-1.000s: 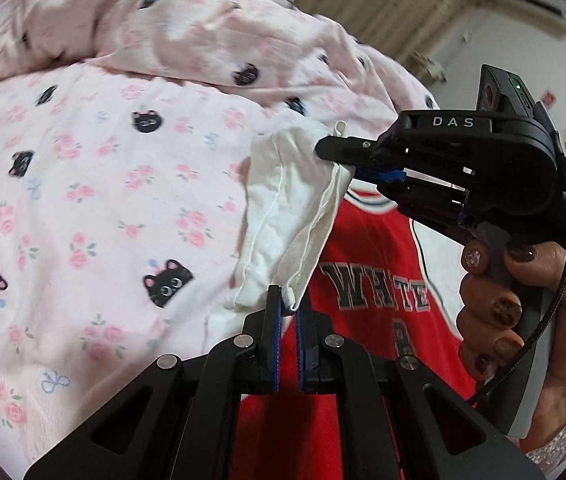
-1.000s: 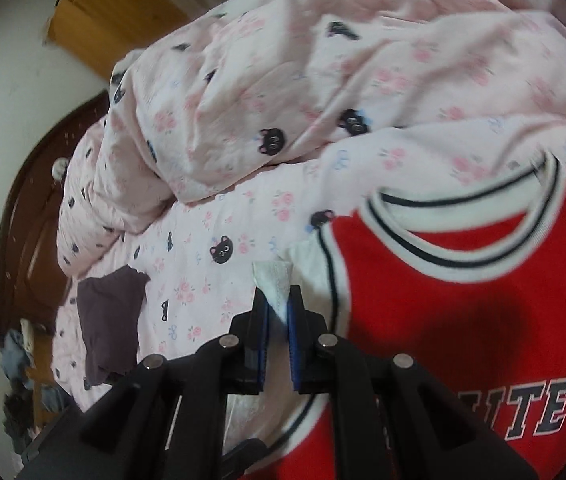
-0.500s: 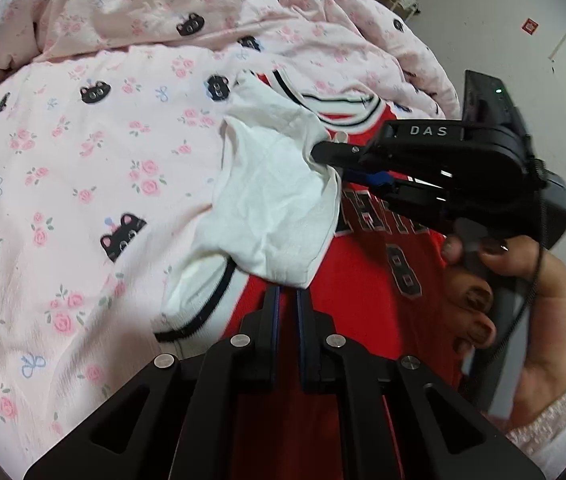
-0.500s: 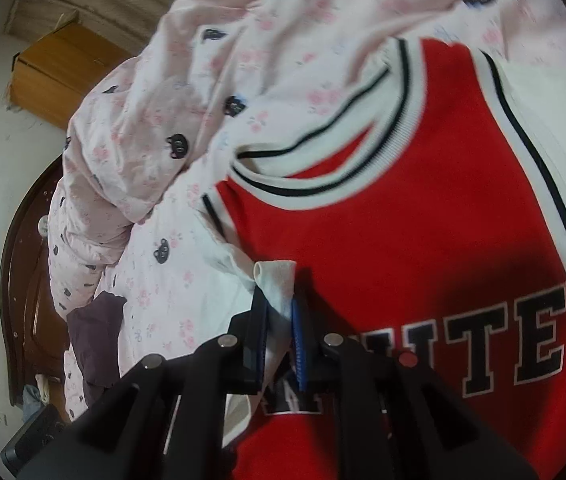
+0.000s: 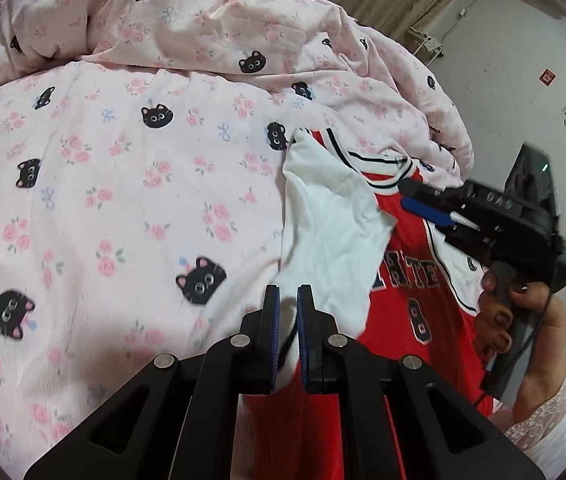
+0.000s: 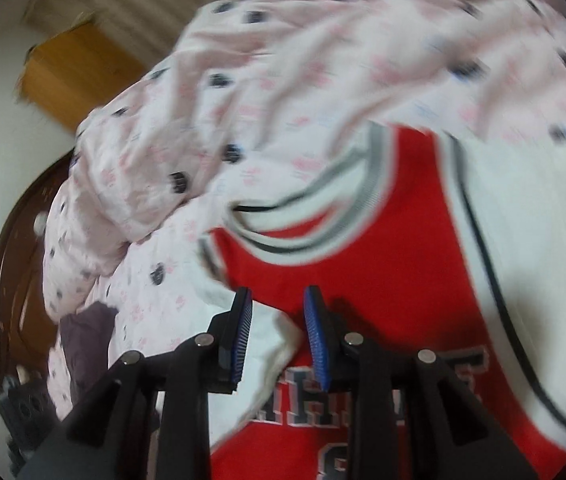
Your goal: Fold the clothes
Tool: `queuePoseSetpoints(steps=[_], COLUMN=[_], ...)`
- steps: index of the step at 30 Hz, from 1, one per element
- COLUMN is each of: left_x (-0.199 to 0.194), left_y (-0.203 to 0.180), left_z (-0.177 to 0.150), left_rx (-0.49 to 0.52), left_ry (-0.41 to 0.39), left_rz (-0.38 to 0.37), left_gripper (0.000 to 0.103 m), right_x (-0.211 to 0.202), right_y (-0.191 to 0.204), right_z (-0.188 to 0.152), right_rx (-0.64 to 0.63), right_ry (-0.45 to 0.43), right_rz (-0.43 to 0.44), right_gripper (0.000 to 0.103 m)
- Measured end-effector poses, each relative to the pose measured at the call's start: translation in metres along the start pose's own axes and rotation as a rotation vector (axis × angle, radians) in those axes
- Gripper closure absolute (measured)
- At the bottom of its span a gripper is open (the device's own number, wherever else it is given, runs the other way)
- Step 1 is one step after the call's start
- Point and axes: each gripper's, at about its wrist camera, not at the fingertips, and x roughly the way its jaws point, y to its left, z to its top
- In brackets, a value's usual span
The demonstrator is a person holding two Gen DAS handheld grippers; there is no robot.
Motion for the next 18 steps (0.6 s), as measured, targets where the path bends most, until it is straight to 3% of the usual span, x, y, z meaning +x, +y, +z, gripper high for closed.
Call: queuePoseSetpoints(steps=[3,4,9,14,15,16,17,18], left_x=[0.013,0.017,0.033,0.038,0.038,0.037,0.036,0.035], left_y=[0.002,0.003,0.012,0.015,0.015,0.016,0.016,0.017], left_z=[0.005,0.005,0.003,0.001,0.001,0.0,0.0,-0.001], left_rx=[-0.016,-0.024,-0.065,-0.072,-0.075,-0.079,-0.083,-0.091], left_ry=[0.001,0.004,0.02,0.026,0.025,0.024,0.022,0.022], left_rz=[-0.014,-0.018,-0.009,0.034,0.041,0.051,0.06,0.068], left_gripper=[0.096,0.096,0.091,0.089,0.089,0.089,0.089,0.089], right_x=[0.015,0.022,0.059,0.093,0.098,0.101,0.105,0.107], right_y=[0.029,0.037,0.069,0.075,0.073,0.071,0.07,0.067], right_z=[0.011,0.014,0.024,0.03,0.031,0.032,0.033,0.034], right_rx=[-0.114,-0.147,-0.254,-0.264,-0.257,-0.247,-0.238,-0.221], right_ry=[0.053,0.074,0.164,0.229,0.236,0.236,0.236,0.235], right_rz=[0.003,0.002,-0.021,-0.079,-0.088,-0.096,-0.104,-0.105], right_gripper=[0.072,0.065,0.063,0.062,0.071,0.094,0.1,0.099])
